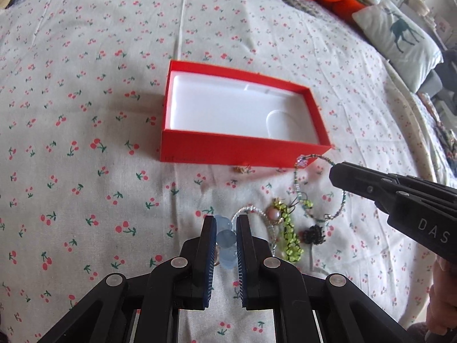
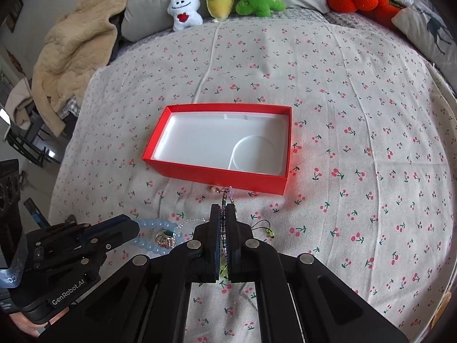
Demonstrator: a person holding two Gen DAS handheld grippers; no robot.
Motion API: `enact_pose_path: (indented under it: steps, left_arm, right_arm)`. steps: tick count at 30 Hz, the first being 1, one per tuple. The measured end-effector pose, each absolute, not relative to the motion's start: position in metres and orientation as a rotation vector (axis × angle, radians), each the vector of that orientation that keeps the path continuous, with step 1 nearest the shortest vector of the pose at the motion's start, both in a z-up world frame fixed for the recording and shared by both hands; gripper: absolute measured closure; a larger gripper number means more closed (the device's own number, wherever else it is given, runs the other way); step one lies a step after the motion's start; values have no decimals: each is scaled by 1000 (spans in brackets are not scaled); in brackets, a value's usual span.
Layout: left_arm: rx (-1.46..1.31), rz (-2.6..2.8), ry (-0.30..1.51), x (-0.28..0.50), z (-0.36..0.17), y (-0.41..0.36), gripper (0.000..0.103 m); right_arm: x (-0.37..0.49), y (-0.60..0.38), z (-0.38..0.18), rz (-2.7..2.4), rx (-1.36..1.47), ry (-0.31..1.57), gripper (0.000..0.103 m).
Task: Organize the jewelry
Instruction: 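Lift both bracelets and carry them toward the red box with both tools, then release the blue bracelet in the box with left tool while right releases green bracelet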
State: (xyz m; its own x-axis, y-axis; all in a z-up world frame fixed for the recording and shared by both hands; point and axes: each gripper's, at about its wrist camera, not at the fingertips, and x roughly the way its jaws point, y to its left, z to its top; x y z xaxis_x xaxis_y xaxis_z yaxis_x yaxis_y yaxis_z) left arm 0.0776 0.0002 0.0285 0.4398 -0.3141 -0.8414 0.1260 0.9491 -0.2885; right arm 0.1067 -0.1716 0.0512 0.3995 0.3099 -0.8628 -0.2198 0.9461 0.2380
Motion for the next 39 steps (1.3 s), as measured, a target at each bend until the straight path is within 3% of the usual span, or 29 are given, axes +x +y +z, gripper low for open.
enact_pose_path:
  steps: [23, 29, 39]
  left_arm:
    - [-328, -318, 846, 126, 76, -5, 95]
    - [-434, -349, 826, 151, 59, -4, 95]
    - [-315, -137, 933, 172, 15, 13, 95]
  right_arm:
    - [140, -176, 85, 290, 200, 956, 100]
    - [158, -174, 77, 254, 201, 950, 100]
    - [175, -168, 56, 313, 254, 1003, 100]
